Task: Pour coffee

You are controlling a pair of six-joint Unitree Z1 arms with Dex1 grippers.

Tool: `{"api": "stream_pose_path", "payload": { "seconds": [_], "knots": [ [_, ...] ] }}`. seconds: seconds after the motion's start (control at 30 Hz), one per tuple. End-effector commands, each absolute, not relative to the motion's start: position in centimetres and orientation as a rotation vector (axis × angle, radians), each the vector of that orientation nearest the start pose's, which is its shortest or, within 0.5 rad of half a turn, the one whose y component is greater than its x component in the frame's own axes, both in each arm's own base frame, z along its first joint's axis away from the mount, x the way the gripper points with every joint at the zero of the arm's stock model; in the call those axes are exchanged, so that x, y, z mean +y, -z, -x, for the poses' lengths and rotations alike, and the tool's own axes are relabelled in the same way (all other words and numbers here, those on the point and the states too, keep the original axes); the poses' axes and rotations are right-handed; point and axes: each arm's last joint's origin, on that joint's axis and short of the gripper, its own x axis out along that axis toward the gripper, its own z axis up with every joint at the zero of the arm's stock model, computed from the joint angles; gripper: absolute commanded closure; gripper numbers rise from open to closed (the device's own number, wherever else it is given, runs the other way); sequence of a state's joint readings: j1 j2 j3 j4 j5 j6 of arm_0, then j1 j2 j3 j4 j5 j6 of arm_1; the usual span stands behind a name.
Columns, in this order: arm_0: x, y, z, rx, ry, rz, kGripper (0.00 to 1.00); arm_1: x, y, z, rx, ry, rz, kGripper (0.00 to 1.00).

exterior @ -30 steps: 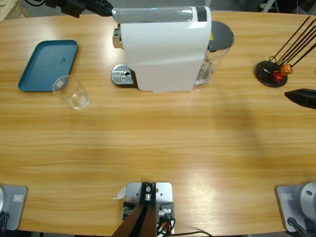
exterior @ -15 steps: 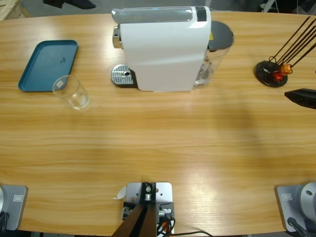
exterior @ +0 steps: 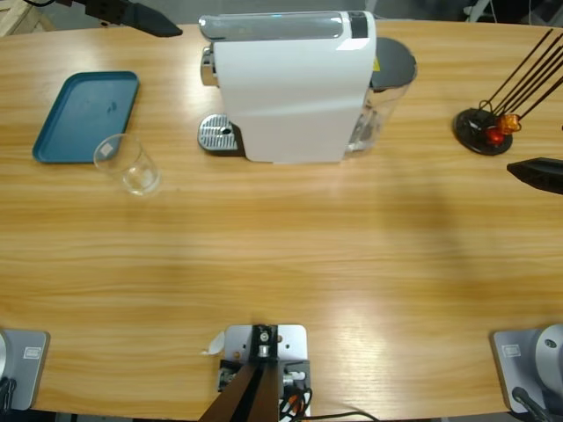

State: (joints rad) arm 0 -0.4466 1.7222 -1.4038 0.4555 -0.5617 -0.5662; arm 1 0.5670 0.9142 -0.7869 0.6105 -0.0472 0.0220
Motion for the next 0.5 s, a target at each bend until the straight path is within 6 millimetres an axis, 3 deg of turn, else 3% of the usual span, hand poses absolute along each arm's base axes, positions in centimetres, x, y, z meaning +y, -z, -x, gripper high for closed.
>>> {"api": "stream_pose_path", "payload": {
  "seconds": [0.03, 0.2, 0.3, 0.37, 0.5],
  "knots": [
    [-19.3, -32.6, -32.1, 1.163, 0.687, 0.549, 0.446, 5.2, -32.6, -8.9, 0.734, -0.472, 0.209, 0.0],
    [-20.4, -32.6, -32.5, 1.162, 0.705, 0.535, 0.456, 5.2, -32.6, -8.8, 0.732, -0.472, 0.207, 0.0],
    [-20.4, -32.6, -32.6, 1.155, 0.697, 0.531, 0.717, 5.1, -32.7, -8.8, 0.73, -0.47, 0.207, 0.0],
    [-20.3, -32.7, -32.5, 1.151, 0.697, 0.527, 0.751, 5.1, -32.7, -8.8, 0.731, -0.469, 0.206, 0.0],
    [-20.1, -33.1, -32.3, 1.136, 0.694, 0.522, 0.983, 5.2, -32.6, -8.8, 0.733, -0.469, 0.206, 0.0]
  ]
}}
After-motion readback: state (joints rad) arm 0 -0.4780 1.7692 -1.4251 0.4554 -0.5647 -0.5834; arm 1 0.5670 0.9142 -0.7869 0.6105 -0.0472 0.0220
